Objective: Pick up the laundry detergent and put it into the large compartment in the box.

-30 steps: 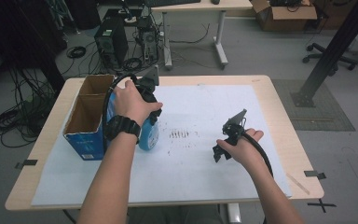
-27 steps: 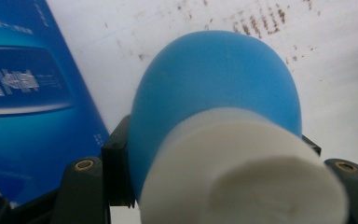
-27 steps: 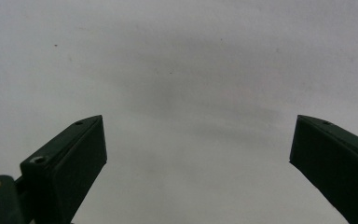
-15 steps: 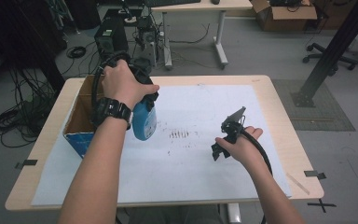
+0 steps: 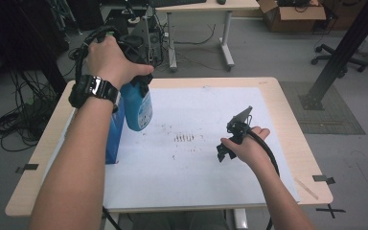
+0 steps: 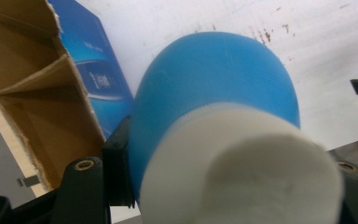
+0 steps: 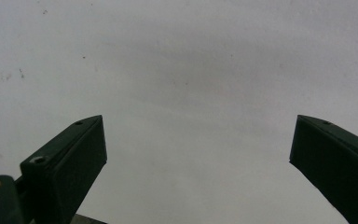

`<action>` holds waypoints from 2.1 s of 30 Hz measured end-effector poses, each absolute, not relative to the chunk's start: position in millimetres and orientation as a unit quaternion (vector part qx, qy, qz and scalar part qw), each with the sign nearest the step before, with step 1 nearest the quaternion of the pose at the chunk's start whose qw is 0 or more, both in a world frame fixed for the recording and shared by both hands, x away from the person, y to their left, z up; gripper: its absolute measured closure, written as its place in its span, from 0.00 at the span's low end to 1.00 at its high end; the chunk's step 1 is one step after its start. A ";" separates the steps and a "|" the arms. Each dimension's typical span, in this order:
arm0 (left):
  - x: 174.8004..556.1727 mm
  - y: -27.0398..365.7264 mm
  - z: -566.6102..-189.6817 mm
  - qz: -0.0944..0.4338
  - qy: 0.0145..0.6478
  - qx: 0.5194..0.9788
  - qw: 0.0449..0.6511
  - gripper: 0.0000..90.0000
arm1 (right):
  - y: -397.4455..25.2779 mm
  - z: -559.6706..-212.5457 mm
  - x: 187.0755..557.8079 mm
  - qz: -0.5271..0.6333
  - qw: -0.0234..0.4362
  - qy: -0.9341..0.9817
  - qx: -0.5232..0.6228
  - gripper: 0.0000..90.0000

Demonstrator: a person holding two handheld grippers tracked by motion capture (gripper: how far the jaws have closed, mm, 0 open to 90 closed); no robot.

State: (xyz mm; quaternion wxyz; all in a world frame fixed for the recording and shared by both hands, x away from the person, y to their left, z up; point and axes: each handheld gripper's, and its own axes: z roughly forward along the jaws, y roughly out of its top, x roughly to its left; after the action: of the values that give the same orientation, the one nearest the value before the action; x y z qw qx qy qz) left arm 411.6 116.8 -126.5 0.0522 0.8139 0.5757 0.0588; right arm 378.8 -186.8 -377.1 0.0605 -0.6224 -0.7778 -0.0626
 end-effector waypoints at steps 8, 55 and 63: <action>414.1 141.8 -108.3 0.066 0.596 0.798 0.060 0.42 | -186.4 -374.2 382.0 -0.064 0.059 -0.776 -0.625 0.04; 418.3 262.0 -172.7 0.056 0.692 0.718 0.057 0.42 | -183.2 -377.7 390.3 -0.058 0.067 -0.773 -0.629 0.04; 422.8 263.2 -202.7 0.050 0.692 0.718 0.044 0.42 | -184.4 -380.8 389.8 -0.055 0.067 -0.772 -0.630 0.04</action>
State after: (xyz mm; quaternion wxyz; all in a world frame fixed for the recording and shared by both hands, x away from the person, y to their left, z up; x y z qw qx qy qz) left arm 422.8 263.2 -202.7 0.0439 0.7184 0.6924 0.0496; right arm 389.8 -184.4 -380.8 0.0671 -0.6299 -0.7718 -0.0552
